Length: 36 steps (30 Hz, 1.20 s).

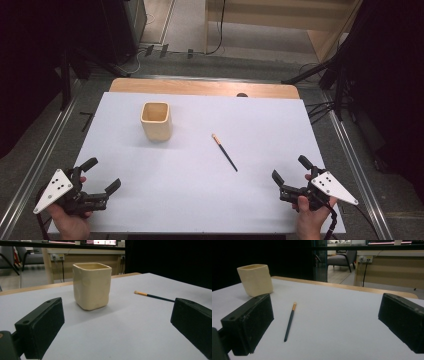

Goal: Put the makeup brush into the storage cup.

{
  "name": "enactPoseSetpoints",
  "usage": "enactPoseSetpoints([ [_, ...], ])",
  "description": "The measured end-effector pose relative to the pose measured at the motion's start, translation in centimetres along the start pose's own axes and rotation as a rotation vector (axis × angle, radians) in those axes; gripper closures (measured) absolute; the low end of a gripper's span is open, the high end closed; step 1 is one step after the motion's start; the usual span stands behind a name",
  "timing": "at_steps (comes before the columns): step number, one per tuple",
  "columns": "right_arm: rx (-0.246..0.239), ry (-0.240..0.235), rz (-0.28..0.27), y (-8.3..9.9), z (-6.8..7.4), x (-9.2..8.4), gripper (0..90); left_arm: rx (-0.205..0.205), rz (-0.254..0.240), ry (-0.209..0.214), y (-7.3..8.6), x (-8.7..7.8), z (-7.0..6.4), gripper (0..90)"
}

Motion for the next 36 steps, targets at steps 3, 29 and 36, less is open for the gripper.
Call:
enactPoseSetpoints([
  [3, 0.003, -0.003, 0.001, 0.0, -0.1, -0.1, 0.2, 0.002, 0.006, 0.005, 0.1, 0.1, -0.1, 0.0],
  [29, -0.051, -0.111, -0.004, -3.3, 3.9, 2.5, 2.1, -0.009, -0.001, -0.019, 0.3, -0.9, 0.4, 0.0],
  [36, -0.055, -0.142, 0.022, -4.5, 5.3, 4.2, 6.1, -0.009, 0.001, -0.011, 0.3, -0.5, 0.4, 0.0],
])
Point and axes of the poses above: each handheld gripper's, and its own axes: x roughly forward along the jaws, y roughly out of its underside, z roughly to its left, the point moved 4 cm from there along x, roughly forward along the jaws, and after that the axes turned 14 degrees about y, right-handed, at the moved point
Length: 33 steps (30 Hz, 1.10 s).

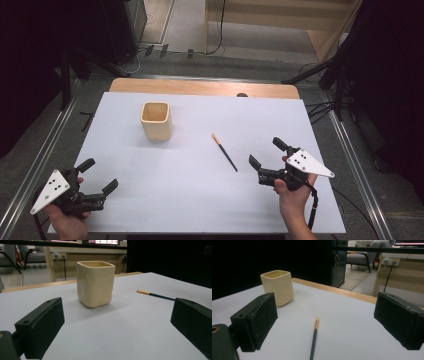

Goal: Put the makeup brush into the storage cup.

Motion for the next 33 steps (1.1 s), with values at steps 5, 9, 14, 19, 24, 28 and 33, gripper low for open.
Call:
enactPoseSetpoints([
  [5, -0.004, 0.000, 0.012, -1.0, 0.4, 1.0, 13.1, 0.001, -0.001, 0.002, 0.0, 0.0, 0.1, 0.0],
  [9, -0.008, -0.007, 0.015, -1.8, 0.6, 1.7, 13.2, 0.001, -0.002, 0.003, 0.0, 0.0, 0.1, 0.0],
  [14, -0.007, -0.009, 0.021, -2.6, 0.9, 2.6, 13.4, 0.001, -0.001, 0.007, 0.0, 0.1, 0.0, 0.0],
  [19, -0.002, -0.014, 0.028, -3.1, 1.2, 3.6, 14.4, 0.004, 0.003, 0.008, 0.0, 0.2, 0.0, 0.0],
  [24, -0.004, -0.016, 0.054, -3.3, 1.4, 4.4, 15.5, 0.003, 0.001, 0.008, 0.0, 0.1, 0.0, 0.0],
  [28, -0.007, -0.017, 0.059, -3.6, 1.6, 5.0, 15.9, 0.003, 0.003, 0.008, 0.0, 0.2, 0.0, 0.0],
  [33, -0.020, -0.017, 0.067, -4.1, 1.9, 5.8, 17.1, 0.005, 0.004, 0.011, 0.0, 0.2, 0.0, 0.0],
])
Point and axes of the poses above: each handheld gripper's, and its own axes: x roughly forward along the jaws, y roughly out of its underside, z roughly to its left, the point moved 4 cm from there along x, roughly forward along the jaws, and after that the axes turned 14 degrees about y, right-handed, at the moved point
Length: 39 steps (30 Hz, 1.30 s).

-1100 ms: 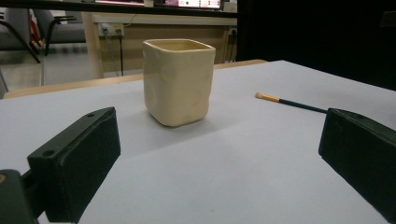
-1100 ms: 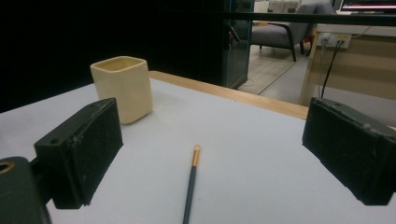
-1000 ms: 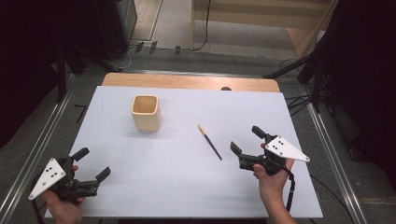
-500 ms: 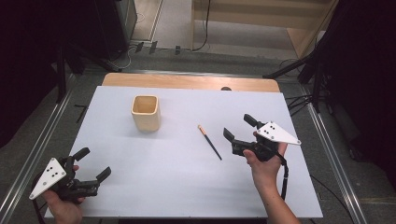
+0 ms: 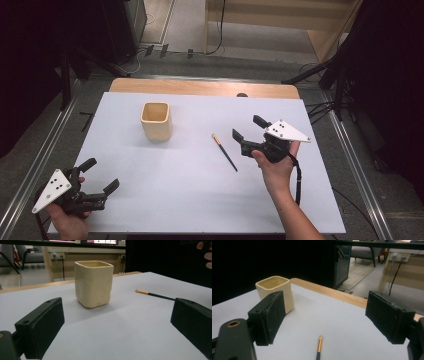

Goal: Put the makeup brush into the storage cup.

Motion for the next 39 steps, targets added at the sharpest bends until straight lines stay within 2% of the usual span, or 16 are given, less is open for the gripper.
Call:
enactPoseSetpoints([
  [11, -0.002, 0.012, 0.042, -0.5, 0.3, 1.5, 28.3, -0.003, -0.002, -0.001, 0.0, -0.1, 0.1, 0.0],
  [12, -0.004, 0.033, 0.058, -0.5, 0.3, 1.9, 32.0, -0.003, -0.003, -0.002, 0.0, 0.0, 0.1, 0.0],
  [19, -0.019, 0.034, 0.114, -0.5, 0.4, 2.8, 38.9, -0.003, -0.002, 0.000, 0.0, 0.0, 0.1, 0.0],
  [24, -0.039, 0.023, 0.138, -0.6, 0.6, 3.1, 46.4, -0.003, -0.003, -0.001, 0.0, 0.0, 0.1, 0.0],
  [26, -0.035, -0.008, 0.162, -0.7, 0.6, 3.4, 50.0, -0.002, -0.003, -0.001, 0.0, 0.0, 0.1, 0.0],
  [28, -0.031, -0.012, 0.170, -0.7, 0.5, 3.5, 51.4, -0.003, -0.003, 0.000, 0.0, 0.0, 0.1, 0.0],
  [35, -0.051, -0.032, 0.285, -0.5, 0.6, 4.5, 53.8, -0.002, -0.002, 0.001, 0.0, 0.0, 0.1, 0.0],
  [37, -0.058, -0.030, 0.300, -0.5, 0.7, 4.6, 54.7, -0.002, -0.003, 0.002, 0.0, 0.0, 0.1, 0.0],
  [39, -0.079, -0.033, 0.338, -0.4, 0.7, 5.1, 58.1, -0.002, -0.003, 0.002, 0.0, 0.1, 0.1, 0.0],
])
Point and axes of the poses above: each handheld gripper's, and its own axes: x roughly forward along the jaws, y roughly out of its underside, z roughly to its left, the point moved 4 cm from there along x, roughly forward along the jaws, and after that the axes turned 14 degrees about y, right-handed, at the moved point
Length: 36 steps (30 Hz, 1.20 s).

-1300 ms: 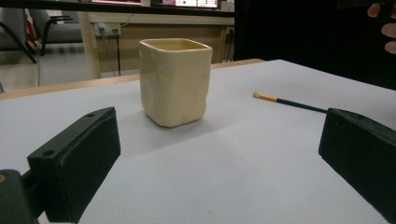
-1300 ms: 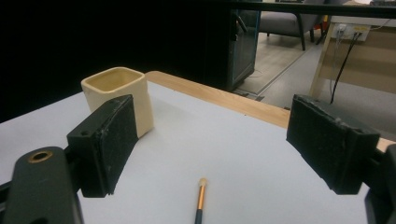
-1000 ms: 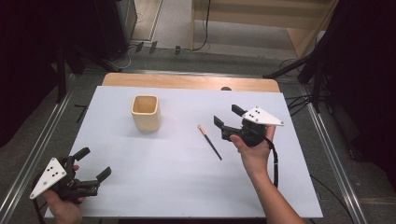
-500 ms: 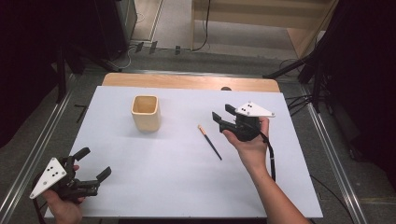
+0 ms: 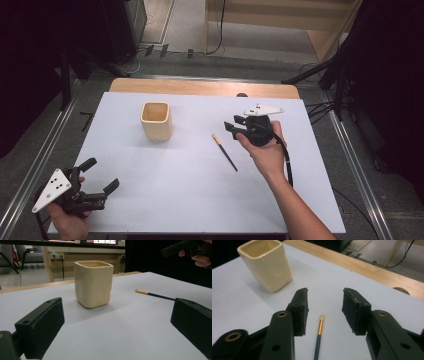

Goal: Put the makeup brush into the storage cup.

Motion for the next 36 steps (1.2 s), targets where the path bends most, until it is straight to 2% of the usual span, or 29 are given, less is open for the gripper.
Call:
enactPoseSetpoints([
  [2, -0.005, -0.006, 0.014, 0.0, 0.0, 0.2, 58.8, 0.001, 0.001, 0.001, 0.0, 0.0, 0.0, 0.0],
  [3, -0.024, -0.003, 0.044, 0.0, 0.0, 0.5, 58.5, 0.001, 0.001, 0.001, 0.0, 0.0, 0.0, 0.0],
  [4, -0.024, -0.003, 0.044, 0.0, 0.0, 0.5, 58.5, 0.001, 0.001, 0.001, 0.0, 0.0, 0.0, 0.0],
  [6, -0.045, -0.001, 0.086, 0.0, 0.0, 1.0, 58.2, 0.001, 0.000, 0.002, 0.0, 0.0, 0.0, 0.0],
  [7, -0.045, -0.001, 0.086, 0.0, 0.0, 1.0, 58.2, 0.001, 0.000, 0.002, 0.0, 0.0, 0.0, 0.0],
  [9, -0.064, 0.004, 0.136, 0.0, 0.2, 1.6, 59.5, 0.000, 0.000, 0.002, 0.0, 0.0, 0.0, 0.0],
  [10, -0.068, -0.008, 0.155, 0.0, 0.2, 1.7, 60.7, 0.000, -0.001, 0.002, 0.0, 0.0, 0.0, 0.0],
  [11, -0.068, -0.008, 0.155, 0.0, 0.2, 1.7, 60.7, 0.000, -0.001, 0.002, 0.0, 0.0, 0.0, 0.0],
  [12, -0.072, -0.019, 0.192, 0.1, 0.3, 2.1, 62.2, 0.000, 0.000, 0.003, 0.0, 0.0, 0.0, 0.0],
  [15, -0.094, -0.025, 0.251, 0.2, 0.5, 2.6, 62.9, -0.001, 0.001, 0.004, 0.0, 0.0, 0.0, 0.0],
  [17, -0.095, -0.030, 0.270, 0.3, 0.6, 2.8, 63.0, -0.001, 0.000, 0.004, 0.0, 0.0, 0.0, 0.0],
  [18, -0.092, -0.043, 0.314, 0.4, 0.7, 3.2, 64.1, -0.001, 0.003, 0.005, 0.0, 0.0, 0.0, 0.0],
  [19, -0.084, -0.047, 0.332, 0.5, 0.7, 3.4, 64.3, -0.001, 0.005, 0.005, 0.0, 0.0, 0.0, 0.0],
  [25, -0.059, -0.039, 0.432, 0.7, 0.8, 4.4, 68.5, -0.004, 0.008, 0.006, 0.1, 0.1, 0.0, 0.0],
  [29, -0.067, -0.040, 0.473, 0.8, 1.0, 4.9, 70.4, -0.003, 0.009, 0.007, 0.1, 0.1, 0.0, 0.0],
  [31, -0.080, -0.038, 0.506, 0.8, 1.2, 5.3, 71.8, -0.002, 0.010, 0.007, 0.1, 0.2, 0.0, 0.0],
  [33, -0.063, -0.050, 0.550, 0.8, 1.5, 5.5, 71.8, -0.002, 0.011, 0.007, 0.1, 0.2, 0.0, 0.0],
  [34, -0.070, -0.048, 0.564, 0.9, 1.6, 5.7, 71.9, -0.003, 0.011, 0.007, 0.1, 0.2, 0.0, 0.0],
  [36, -0.073, -0.042, 0.575, 0.9, 1.7, 5.9, 72.7, -0.002, 0.010, 0.007, 0.1, 0.2, 0.0, 0.0],
])
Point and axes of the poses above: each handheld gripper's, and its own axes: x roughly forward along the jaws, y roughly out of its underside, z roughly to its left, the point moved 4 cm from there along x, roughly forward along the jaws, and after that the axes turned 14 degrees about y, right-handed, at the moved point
